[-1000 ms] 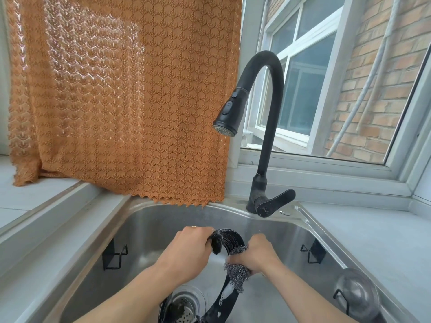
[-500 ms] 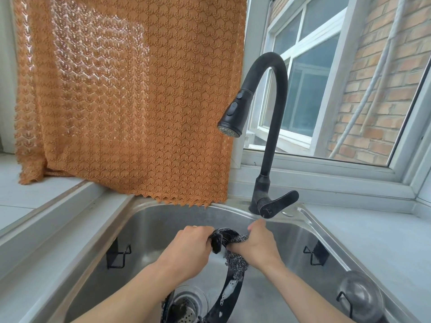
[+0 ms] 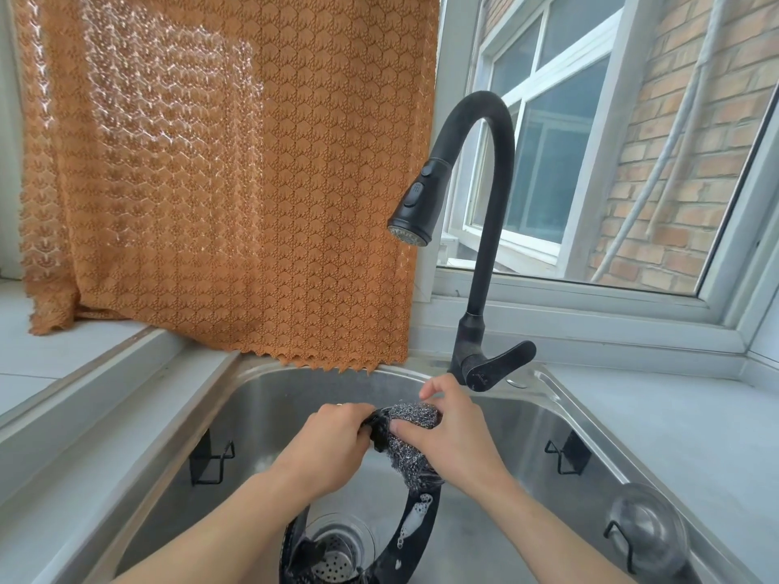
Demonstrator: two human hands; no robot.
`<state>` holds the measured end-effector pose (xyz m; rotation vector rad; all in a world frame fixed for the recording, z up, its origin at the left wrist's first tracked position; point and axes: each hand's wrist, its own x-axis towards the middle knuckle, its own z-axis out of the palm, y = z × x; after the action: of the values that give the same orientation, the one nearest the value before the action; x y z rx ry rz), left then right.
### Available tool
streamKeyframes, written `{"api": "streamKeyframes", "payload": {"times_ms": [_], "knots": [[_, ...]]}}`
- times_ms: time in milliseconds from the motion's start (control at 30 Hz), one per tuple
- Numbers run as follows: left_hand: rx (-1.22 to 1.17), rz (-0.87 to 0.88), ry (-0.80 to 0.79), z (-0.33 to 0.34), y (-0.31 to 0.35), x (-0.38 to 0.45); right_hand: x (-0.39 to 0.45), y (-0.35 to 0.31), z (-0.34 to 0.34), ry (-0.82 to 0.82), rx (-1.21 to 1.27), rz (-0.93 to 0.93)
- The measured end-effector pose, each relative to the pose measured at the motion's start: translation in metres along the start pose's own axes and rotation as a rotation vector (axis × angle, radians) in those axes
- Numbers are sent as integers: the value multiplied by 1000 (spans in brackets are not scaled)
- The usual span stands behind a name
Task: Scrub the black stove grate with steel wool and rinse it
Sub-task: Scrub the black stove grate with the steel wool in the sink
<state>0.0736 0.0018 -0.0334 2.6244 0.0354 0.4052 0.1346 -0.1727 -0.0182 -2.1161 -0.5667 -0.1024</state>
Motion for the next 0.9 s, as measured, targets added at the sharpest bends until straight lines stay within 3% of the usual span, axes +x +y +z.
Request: {"api": "streamKeyframes", "payload": {"times_ms": [167,433,900], "knots": [[-20,-3,-5,-2,-3,0,-2,0,-3,-67,-17,-49],[-39,17,-29,-2,-2,1,1,4,1,24,-149,-62],[-56,44,-12,1,-2,1,23,37,-5,-100,-304,358]]}}
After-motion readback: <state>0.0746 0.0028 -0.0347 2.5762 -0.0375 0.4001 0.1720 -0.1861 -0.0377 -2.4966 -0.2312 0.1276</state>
